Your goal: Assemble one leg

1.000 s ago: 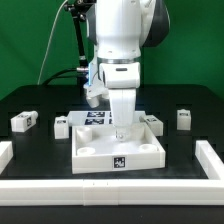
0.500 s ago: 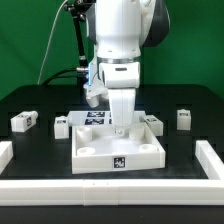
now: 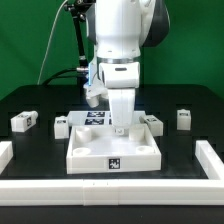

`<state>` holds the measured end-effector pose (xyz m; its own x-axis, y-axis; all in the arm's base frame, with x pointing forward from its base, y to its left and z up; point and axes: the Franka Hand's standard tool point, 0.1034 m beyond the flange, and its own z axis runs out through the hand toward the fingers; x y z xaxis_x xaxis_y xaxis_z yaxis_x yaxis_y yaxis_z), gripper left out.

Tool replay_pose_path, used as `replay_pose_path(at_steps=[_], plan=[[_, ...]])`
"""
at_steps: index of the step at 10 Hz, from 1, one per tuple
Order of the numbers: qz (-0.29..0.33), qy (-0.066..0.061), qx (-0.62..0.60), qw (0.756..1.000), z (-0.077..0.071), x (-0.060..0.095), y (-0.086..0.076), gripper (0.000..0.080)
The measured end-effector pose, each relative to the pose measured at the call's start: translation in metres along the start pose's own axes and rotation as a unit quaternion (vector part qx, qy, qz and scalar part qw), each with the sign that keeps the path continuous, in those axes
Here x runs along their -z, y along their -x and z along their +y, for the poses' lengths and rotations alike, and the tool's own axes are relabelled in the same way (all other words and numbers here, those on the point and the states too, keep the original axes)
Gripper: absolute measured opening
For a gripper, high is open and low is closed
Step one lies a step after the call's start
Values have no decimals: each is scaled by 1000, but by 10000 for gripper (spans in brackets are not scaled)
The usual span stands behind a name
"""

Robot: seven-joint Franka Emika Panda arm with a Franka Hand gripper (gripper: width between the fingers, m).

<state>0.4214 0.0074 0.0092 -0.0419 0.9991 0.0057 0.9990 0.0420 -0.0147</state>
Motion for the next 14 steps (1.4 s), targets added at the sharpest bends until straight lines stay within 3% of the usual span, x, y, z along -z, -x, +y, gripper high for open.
replay_pose_path(at_steps=[3,4,7,9,11,14], plan=[[0,0,0,1000,0,0,0,58],[2,2,-14,1000,5,0,-8,58],[11,15,-21,1000,36,1,-40,58],[13,15,-21,1000,53,1,-55,58],[17,25,-34,999,74,2,-69,58],[17,25,-36,999,84,2,-71,58]])
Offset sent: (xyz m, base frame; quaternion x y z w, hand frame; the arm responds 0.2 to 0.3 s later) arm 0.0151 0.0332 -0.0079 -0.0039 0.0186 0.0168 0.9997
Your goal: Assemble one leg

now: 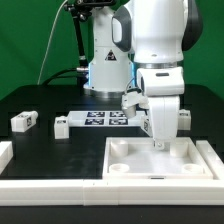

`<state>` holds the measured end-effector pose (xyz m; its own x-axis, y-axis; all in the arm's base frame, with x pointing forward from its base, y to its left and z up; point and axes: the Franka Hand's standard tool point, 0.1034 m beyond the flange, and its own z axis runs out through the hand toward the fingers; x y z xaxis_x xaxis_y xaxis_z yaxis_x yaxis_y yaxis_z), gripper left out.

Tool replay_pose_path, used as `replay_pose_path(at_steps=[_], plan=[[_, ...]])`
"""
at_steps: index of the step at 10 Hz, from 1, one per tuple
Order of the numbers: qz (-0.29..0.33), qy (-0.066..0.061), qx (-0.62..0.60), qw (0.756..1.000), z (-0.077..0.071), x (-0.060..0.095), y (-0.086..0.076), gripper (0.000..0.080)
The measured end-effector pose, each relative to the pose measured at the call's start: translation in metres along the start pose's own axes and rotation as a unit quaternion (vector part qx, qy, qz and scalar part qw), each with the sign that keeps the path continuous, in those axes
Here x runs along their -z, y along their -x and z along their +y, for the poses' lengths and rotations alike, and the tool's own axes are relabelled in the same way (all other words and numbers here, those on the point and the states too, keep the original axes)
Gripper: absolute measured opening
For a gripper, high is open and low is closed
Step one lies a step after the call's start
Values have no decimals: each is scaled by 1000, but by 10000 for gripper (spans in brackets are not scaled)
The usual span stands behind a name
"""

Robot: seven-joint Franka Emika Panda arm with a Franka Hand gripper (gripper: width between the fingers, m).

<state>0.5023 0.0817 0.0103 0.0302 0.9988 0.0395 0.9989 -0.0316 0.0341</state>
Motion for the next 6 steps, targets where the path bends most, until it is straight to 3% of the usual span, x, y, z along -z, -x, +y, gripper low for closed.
replay_pose_path(at_steps=[2,3,4,5,6], plan=[[0,0,0,1000,0,0,0,58],[0,0,-1,1000,0,0,1,126],[0,0,-1,1000,0,0,1,264],[0,0,-1,1000,0,0,1,264],[0,0,-1,1000,0,0,1,465]])
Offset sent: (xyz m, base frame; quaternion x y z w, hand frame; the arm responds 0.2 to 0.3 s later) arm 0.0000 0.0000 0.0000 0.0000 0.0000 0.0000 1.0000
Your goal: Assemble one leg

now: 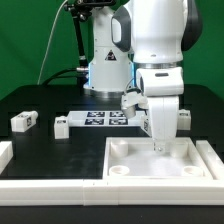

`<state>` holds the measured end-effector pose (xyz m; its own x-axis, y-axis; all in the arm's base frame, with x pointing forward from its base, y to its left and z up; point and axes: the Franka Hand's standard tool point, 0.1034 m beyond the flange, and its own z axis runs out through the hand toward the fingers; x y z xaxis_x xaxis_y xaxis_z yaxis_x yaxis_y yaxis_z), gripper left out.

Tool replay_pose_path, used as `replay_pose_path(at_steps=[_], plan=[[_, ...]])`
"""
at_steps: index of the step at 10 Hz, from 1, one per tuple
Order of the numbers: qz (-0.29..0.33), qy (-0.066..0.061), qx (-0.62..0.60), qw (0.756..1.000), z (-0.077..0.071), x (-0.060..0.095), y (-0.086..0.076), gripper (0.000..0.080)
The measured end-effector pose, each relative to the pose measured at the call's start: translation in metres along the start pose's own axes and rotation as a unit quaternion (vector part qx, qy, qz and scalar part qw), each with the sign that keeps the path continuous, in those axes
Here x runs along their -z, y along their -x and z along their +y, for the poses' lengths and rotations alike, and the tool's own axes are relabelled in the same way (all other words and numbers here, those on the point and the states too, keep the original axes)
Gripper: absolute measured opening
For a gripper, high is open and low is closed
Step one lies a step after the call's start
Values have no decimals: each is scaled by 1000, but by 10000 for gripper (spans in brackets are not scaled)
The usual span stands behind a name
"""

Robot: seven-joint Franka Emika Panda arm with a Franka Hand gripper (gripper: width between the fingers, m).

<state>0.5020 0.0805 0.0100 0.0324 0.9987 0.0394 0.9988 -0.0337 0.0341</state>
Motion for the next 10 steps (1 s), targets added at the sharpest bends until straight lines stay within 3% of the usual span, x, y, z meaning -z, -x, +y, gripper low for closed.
replay_pose_path(at_steps=[1,2,3,7,10], plan=[[0,0,0,1000,0,0,0,583],[0,0,0,1000,0,0,0,583],[0,0,0,1000,0,0,0,635],[0,0,-3,1000,-1,1,0,649],[-10,2,-35,999,-27,33,-13,649]])
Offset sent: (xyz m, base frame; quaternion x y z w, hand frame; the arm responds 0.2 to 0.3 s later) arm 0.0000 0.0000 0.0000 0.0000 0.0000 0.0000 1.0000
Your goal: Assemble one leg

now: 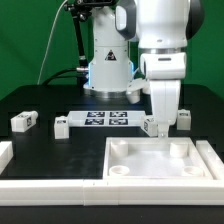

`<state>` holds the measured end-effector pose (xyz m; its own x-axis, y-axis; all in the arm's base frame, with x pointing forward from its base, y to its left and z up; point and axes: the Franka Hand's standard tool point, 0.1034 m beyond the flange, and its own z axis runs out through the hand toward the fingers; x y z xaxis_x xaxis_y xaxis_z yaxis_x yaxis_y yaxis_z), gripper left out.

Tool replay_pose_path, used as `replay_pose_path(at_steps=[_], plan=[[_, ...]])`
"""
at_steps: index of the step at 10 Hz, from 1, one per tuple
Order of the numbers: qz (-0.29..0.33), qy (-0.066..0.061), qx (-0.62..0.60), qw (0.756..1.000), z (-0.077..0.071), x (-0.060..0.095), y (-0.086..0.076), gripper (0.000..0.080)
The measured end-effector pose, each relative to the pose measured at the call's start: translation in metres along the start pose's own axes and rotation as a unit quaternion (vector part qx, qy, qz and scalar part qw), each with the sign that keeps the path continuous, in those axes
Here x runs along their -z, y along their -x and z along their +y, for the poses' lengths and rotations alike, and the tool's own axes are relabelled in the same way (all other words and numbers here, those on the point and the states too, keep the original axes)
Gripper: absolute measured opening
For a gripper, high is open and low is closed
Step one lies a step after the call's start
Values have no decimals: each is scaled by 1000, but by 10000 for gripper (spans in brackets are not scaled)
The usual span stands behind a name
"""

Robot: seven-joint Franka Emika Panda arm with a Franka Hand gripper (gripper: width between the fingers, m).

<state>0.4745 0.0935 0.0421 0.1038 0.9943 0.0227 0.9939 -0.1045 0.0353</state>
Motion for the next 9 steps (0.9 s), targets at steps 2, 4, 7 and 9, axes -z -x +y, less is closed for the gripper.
replay_pose_path(at_steps=[2,4,7,9], plan=[[-8,0,-33,999,-17,21,-5,649],[-9,6,-59,998,-22,31,-8,649],[-8,4,-141,990,-23,29,-8,649],[-7,3,-240,971,-24,28,-8,649]])
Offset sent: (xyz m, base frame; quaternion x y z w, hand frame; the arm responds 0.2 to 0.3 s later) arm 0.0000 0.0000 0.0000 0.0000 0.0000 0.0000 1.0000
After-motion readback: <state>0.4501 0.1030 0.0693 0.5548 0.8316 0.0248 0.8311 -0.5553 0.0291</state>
